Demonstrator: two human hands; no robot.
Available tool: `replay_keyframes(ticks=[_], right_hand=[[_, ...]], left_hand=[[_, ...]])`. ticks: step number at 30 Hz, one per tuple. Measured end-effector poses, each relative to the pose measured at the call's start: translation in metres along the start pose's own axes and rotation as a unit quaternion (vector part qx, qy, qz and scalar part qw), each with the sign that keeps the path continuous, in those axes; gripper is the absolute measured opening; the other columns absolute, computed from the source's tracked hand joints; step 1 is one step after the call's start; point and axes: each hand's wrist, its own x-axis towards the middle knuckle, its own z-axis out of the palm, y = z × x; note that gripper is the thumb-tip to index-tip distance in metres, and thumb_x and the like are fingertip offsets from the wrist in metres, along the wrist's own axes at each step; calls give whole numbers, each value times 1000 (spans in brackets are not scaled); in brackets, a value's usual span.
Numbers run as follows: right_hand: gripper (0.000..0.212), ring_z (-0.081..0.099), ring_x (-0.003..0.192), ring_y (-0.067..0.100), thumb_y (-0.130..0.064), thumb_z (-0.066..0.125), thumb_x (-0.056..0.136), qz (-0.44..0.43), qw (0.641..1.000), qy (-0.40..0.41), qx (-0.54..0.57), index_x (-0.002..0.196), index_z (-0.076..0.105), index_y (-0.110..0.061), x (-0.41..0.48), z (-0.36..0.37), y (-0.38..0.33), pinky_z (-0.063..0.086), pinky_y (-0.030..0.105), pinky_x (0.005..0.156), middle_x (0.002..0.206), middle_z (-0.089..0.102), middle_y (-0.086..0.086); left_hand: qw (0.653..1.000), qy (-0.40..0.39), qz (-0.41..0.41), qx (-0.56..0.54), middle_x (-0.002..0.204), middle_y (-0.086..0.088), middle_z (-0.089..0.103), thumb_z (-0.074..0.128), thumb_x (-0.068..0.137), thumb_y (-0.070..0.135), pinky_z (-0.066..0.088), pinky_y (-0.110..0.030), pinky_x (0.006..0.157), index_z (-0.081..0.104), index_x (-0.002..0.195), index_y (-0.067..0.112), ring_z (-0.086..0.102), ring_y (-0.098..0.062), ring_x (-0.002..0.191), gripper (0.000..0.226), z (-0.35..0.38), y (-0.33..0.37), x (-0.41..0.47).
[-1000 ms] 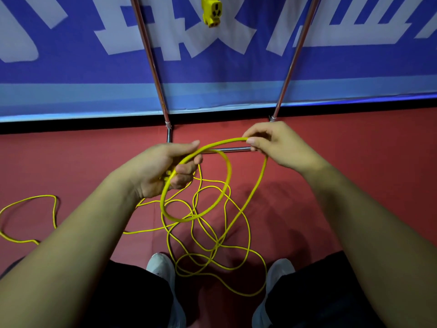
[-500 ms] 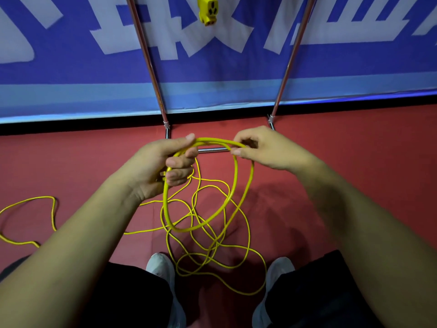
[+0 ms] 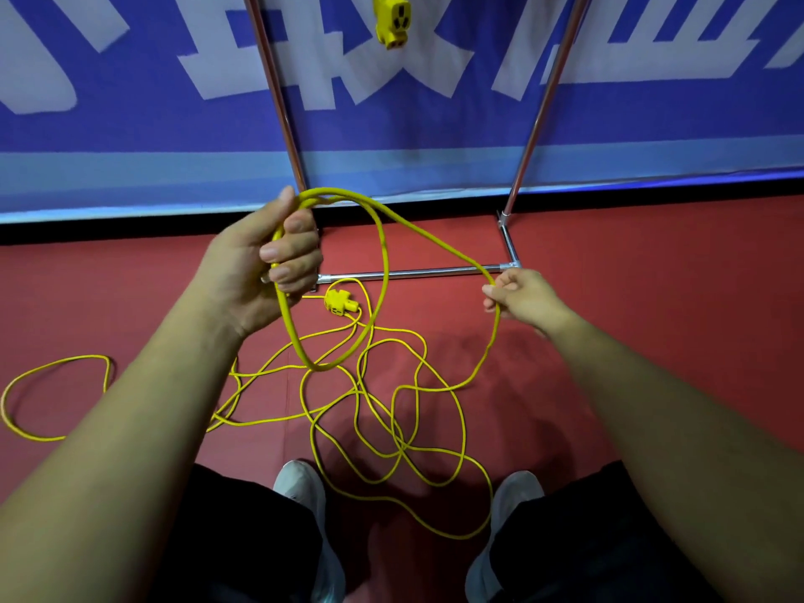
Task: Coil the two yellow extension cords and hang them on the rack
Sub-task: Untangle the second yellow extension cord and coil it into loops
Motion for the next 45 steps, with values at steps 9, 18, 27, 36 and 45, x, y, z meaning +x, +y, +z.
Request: replay_keyframes(ticks=[9,18,27,36,45], right_hand=[[16,41,39,2,-16,63,93,-99,989,90,-59,83,71,-7,9,18,7,32,16,44,53,46,-5],[29,52,53,19,-11,43,101,36,981,-34,-190,76,58,-13,11,20,47,45,31,58,63,52,1],[11,46,54,13,-18,74,83,-95,888,-236,-382,75,73,-10,-36,29,-63,33,24,51,58,57,3],[17,41,50,8,0,58,93,-169,913,-371,37,105,66,-7,-81,35,-121,30,20,48,62,58,-2],[13,53,52,17,-16,69,89,-178,959,-210,-73,84,64,-6,-54,19,-91,47,31,56,59,56,6]], left_hand=[[1000,-2,1,-6,48,11,29,34,100,40,30,-15,38,45,72,20,28,-3,38,36,-1,1,0],[997,35,49,-40,45,11,38,32,103,40,28,-14,39,48,72,20,36,-2,36,40,-9,10,1],[933,188,25,307,53,2,37,45,100,38,33,-25,48,54,81,12,41,-19,44,34,-5,-3,7],[945,113,-114,286,73,-22,69,42,98,36,51,-25,43,45,73,10,67,-28,51,36,21,-35,7],[985,65,-106,121,46,5,34,41,96,32,24,-15,32,51,76,11,31,-6,30,31,19,-27,13]])
